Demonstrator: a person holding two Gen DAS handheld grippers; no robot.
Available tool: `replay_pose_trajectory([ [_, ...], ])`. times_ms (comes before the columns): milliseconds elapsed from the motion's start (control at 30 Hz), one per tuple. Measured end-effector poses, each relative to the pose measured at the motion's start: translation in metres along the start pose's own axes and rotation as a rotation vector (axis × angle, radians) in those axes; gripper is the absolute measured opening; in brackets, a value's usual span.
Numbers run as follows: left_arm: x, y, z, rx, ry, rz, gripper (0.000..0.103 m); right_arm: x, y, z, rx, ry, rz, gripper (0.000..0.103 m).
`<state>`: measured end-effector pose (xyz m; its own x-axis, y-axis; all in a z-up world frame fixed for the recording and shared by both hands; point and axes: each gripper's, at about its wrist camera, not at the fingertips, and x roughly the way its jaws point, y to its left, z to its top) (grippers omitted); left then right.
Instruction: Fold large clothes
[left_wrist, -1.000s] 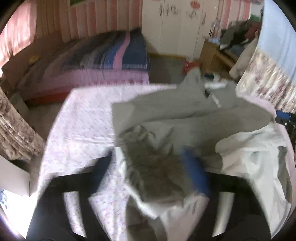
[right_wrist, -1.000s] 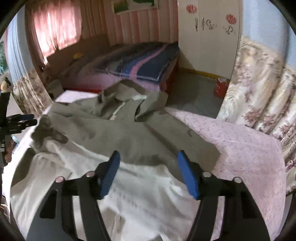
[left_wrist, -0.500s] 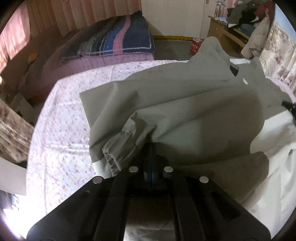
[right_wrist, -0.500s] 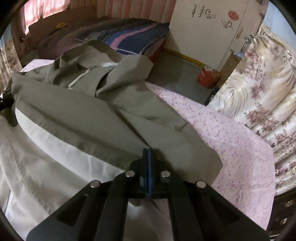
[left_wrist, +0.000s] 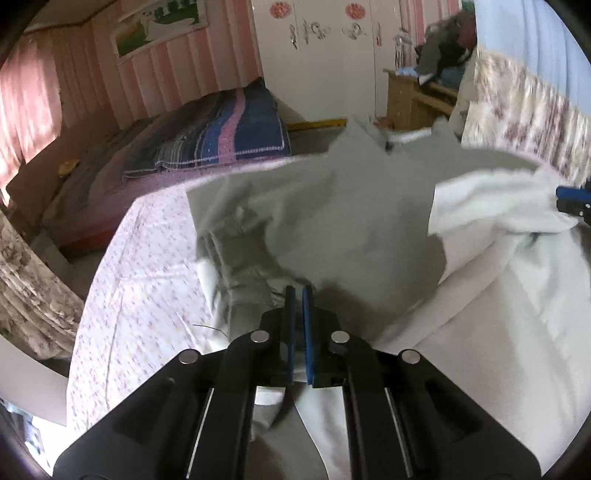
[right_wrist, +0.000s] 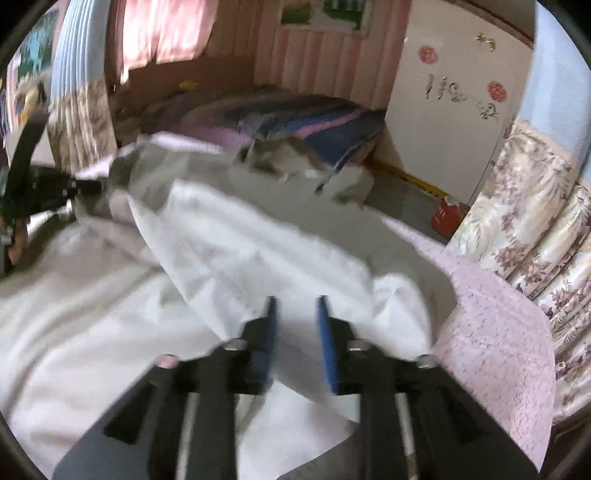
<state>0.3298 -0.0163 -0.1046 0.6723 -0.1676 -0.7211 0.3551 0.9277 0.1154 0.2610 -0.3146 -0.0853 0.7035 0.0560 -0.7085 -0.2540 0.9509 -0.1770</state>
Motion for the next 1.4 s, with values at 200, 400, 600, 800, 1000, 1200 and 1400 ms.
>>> replay_pose_trajectory([
  [200, 0.012, 0.005, -0.011, 0.021, 0.026, -0.025, 0.002, 0.027, -0.032, -0.027, 0.033, 0.120, -0.063, 0.020],
  [400, 0.024, 0.001, -0.004, 0.065, 0.088, -0.022, 0.002, 0.034, -0.030, -0.025, 0.018, 0.149, -0.086, 0.018],
  [600, 0.011, 0.007, 0.008, 0.018, 0.147, -0.014, 0.002, -0.003, -0.045, -0.011, 0.177, 0.102, 0.061, 0.026],
  [800, -0.041, -0.019, -0.001, 0.015, 0.047, 0.056, 0.071, -0.023, -0.012, -0.011, 0.148, 0.059, 0.085, 0.049],
  [1000, -0.060, -0.032, -0.010, -0.033, 0.061, 0.040, 0.086, 0.008, -0.016, -0.018, 0.142, 0.129, 0.041, 0.049],
  [1200, -0.090, -0.013, -0.019, -0.127, 0.039, 0.015, 0.100, 0.029, -0.041, -0.032, 0.233, 0.180, 0.075, 0.049],
  [1400, -0.124, 0.002, -0.030, -0.190, 0.010, 0.029, 0.100, -0.014, -0.029, -0.029, 0.238, 0.083, 0.063, 0.067],
])
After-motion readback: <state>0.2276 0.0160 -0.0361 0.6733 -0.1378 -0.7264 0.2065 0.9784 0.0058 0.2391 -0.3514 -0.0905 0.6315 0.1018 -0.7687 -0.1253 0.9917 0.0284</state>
